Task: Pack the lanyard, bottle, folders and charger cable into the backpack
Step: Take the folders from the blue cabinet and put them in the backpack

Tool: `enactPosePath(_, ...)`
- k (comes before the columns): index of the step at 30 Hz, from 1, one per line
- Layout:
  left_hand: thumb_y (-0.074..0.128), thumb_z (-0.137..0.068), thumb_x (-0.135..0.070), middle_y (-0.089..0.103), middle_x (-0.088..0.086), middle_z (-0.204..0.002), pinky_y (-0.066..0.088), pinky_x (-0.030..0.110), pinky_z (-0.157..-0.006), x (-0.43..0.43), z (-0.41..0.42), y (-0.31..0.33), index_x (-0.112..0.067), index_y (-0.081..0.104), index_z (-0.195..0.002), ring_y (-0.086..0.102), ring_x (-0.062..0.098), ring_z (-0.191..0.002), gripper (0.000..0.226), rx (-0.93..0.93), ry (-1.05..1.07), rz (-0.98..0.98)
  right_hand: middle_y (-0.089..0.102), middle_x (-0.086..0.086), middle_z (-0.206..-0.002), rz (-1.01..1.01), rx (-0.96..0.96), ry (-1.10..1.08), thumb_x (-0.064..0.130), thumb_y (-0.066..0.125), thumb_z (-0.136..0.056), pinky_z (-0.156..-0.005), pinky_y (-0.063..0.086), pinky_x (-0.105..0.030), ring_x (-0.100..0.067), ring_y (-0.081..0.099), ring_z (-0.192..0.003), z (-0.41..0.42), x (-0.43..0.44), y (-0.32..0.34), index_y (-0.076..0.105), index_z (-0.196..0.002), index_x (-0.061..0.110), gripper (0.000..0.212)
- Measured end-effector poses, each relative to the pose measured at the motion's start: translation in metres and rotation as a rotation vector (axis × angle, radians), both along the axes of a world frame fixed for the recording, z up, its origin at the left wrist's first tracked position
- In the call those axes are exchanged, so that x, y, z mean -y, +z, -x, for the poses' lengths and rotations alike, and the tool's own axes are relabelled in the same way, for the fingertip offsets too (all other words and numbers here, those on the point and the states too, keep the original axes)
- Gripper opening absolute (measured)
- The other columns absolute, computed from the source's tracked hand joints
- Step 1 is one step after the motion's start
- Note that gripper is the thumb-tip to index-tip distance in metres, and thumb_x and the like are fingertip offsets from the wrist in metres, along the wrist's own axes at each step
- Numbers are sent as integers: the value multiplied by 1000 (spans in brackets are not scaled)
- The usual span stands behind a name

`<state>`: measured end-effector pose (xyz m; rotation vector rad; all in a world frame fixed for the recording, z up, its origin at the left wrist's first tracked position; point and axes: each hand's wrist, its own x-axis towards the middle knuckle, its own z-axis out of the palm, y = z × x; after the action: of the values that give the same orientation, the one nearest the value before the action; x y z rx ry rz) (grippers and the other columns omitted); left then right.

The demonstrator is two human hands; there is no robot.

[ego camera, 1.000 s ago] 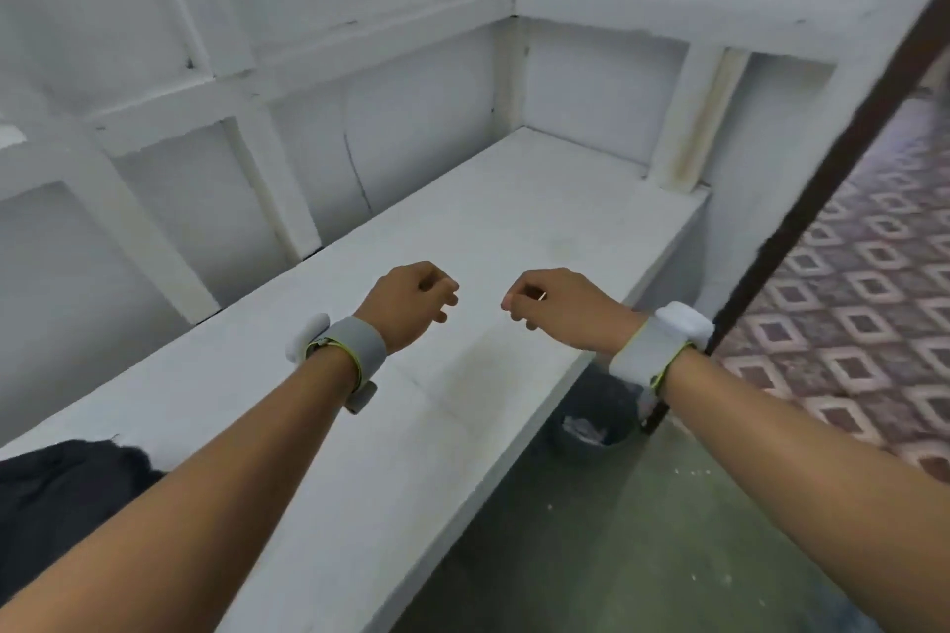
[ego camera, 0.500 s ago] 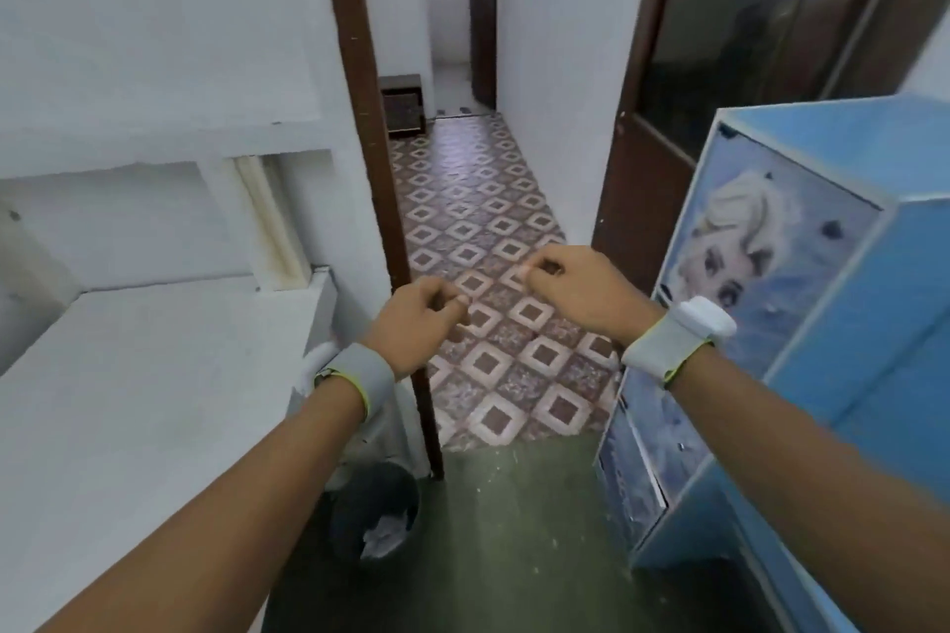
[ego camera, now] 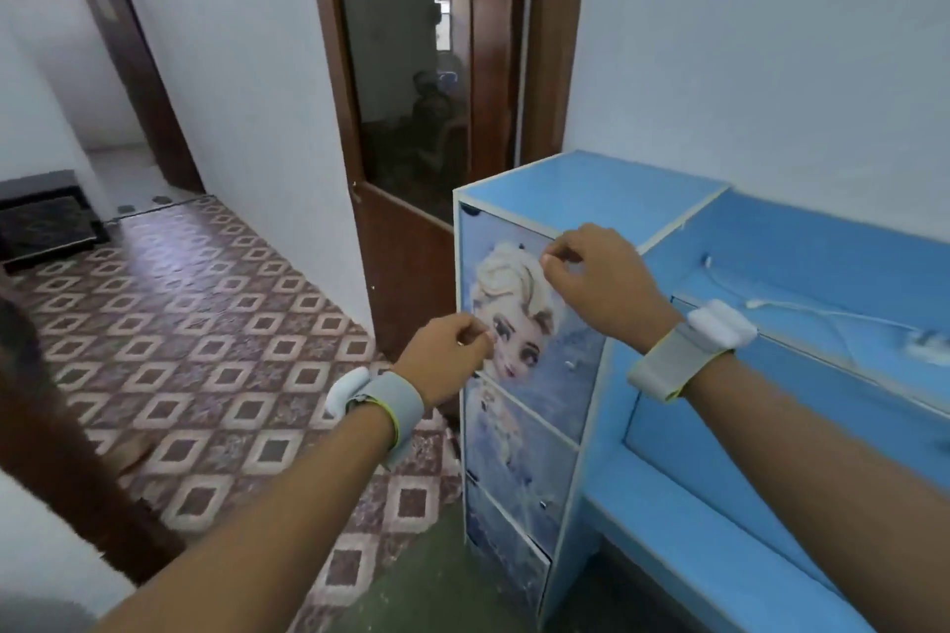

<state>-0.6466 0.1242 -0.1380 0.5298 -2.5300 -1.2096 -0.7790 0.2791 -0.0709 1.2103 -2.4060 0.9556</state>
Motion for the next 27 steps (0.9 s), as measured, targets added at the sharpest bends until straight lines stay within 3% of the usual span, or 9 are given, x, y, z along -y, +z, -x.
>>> enactPosePath(3, 59, -93, -26, 69, 0, -79, 51, 30, -71, -8, 43, -6, -24, 63, -76, 65, 24, -77, 17, 50, -116, 31, 64, -2, -91, -40, -110, -160, 33, 55, -88, -78, 46, -42, -25, 55, -90, 18, -5, -3, 73, -87, 20, 22)
enactPosePath(8, 53, -93, -24, 63, 16, -83, 51, 38, -75, -31, 102, -21, -10, 58, -84, 53, 26, -71, 17, 217, -240, 111, 60, 1, -114, -118, -127, -273, 34, 50, -92, -89, 37, -43, -26, 55, -108, 47, -18, -19, 69, -109, 23, 27)
enactPosePath(12, 45, -96, -25, 59, 10, -84, 40, 30, -63, -43, 126, -31, -6, 59, -94, 52, 26, -72, 24, 336, -256, 218, 59, 2, -126, -105, -106, -239, 34, 51, -95, -93, 38, -41, -23, 54, -118, 53, -21, -32, 62, -126, 22, 35)
enactPosePath(17, 37, -100, -20, 64, 17, -93, 38, 29, -66, -65, 142, -39, -3, 63, -97, 53, 27, -76, 32, 434, -228, 337, 56, -1, -135, -57, -68, -212, 44, 50, -93, -103, 36, -46, -24, 45, -133, 55, -26, -41, 60, -130, 21, 45)
enactPosePath(21, 37, -99, -20, 68, 27, -98, 37, 29, -58, -71, 143, -41, 5, 61, -83, 57, 34, -71, 38, 488, -216, 377, 51, 1, -142, -43, -26, -176, 52, 45, -95, -108, 32, -47, -23, 34, -141, 56, -29, -42, 57, -134, 23, 51)
enactPosePath(23, 41, -96, -19, 65, 33, -104, 44, 37, -57, -73, 143, -43, 14, 60, -94, 63, 47, -83, 39, 521, -216, 376, 49, 3, -143, -36, -14, -174, 53, 44, -96, -109, 32, -47, -21, 32, -142, 55, -28, -42, 56, -135, 24, 50)
enactPosePath(24, 43, -95, -20, 64, 33, -106, 52, 44, -65, -76, 142, -42, 13, 60, -101, 63, 49, -95, 39, 529, -219, 388, 49, 3, -144, -29, -6, -172, 54, 43, -97, -109, 32, -47, -20, 32, -142, 56, -29, -41, 56, -135, 24, 50)
enactPosePath(25, 46, -94, -22, 65, 31, -108, 54, 47, -74, -77, 140, -40, 10, 62, -107, 62, 46, -101, 38, 541, -219, 410, 47, 4, -144, -29, 11, -164, 54, 41, -97, -109, 33, -47, -19, 31, -142, 55, -30, -40, 55, -135, 25, 50)
enactPosePath(27, 55, -91, -29, 68, 20, -110, 53, 40, -75, -79, 138, -37, -2, 64, -115, 65, 38, -101, 37, 575, -223, 455, 44, 6, -146, -45, 62, -157, 55, 36, -99, -111, 31, -45, -17, 28, -142, 57, -31, -38, 54, -136, 27, 50)
